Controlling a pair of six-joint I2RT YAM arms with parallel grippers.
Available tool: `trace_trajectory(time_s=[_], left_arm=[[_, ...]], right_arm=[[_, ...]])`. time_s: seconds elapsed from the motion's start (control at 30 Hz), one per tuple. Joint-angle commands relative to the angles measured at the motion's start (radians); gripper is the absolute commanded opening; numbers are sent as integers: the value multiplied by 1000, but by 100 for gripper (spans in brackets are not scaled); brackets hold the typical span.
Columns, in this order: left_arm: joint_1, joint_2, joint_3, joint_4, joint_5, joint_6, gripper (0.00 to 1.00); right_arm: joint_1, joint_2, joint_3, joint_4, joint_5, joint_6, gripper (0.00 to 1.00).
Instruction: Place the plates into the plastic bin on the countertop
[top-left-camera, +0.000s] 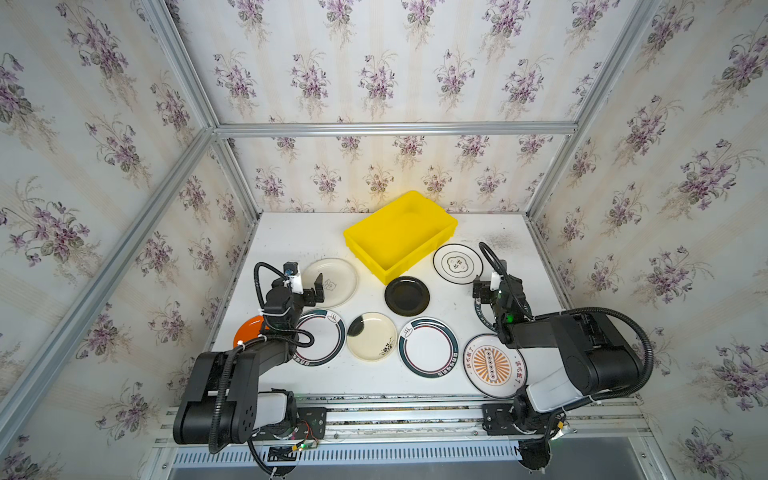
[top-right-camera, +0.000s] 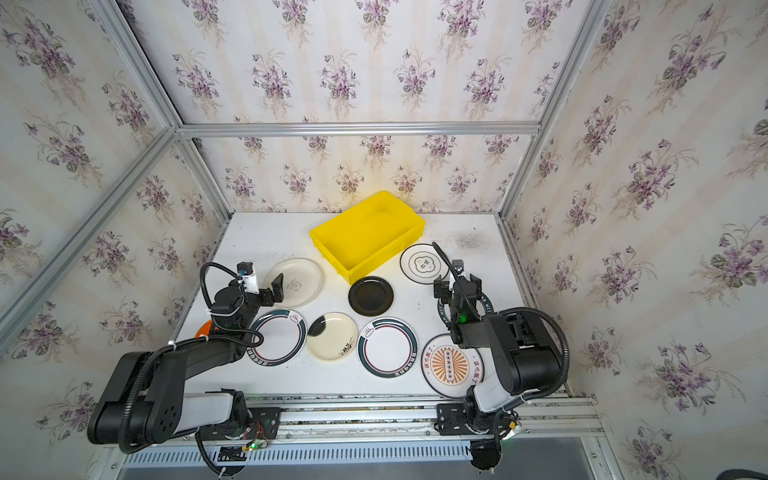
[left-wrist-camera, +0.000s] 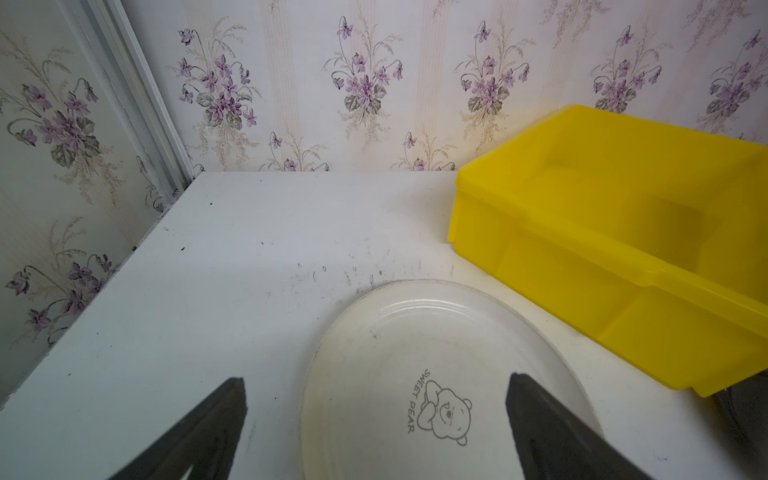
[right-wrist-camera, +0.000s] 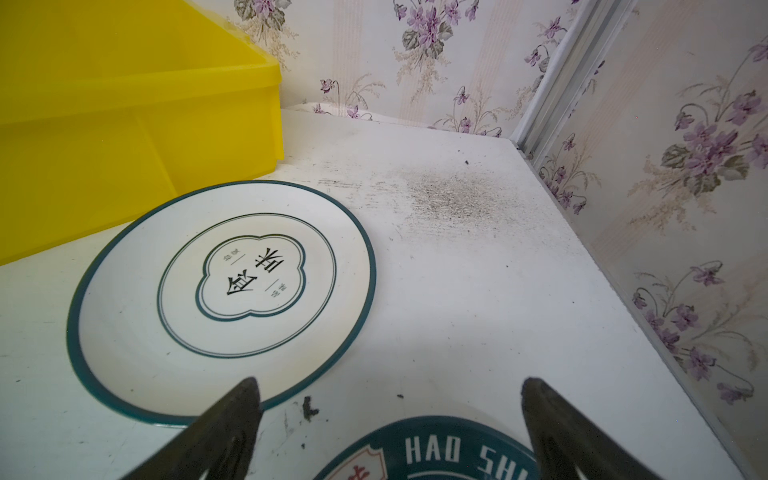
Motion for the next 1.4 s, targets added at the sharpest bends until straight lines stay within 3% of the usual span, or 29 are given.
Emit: trace_trajectory(time_s=[0.0, 1.1, 1.27, 1.37], left_arm=[[0, 0, 7, 14, 8, 14, 100], [0, 2, 7, 13, 9, 14, 100], [0, 1, 7, 13, 9, 13, 100], [0, 2, 7, 13, 9, 13, 100]], right_arm=[[0, 2, 0, 52, 2, -2, 100], [0, 3, 5, 47, 1, -2, 100], [-31, -2, 23, 3, 22, 48, 100], [-86, -15, -11, 46, -83, 82, 100]])
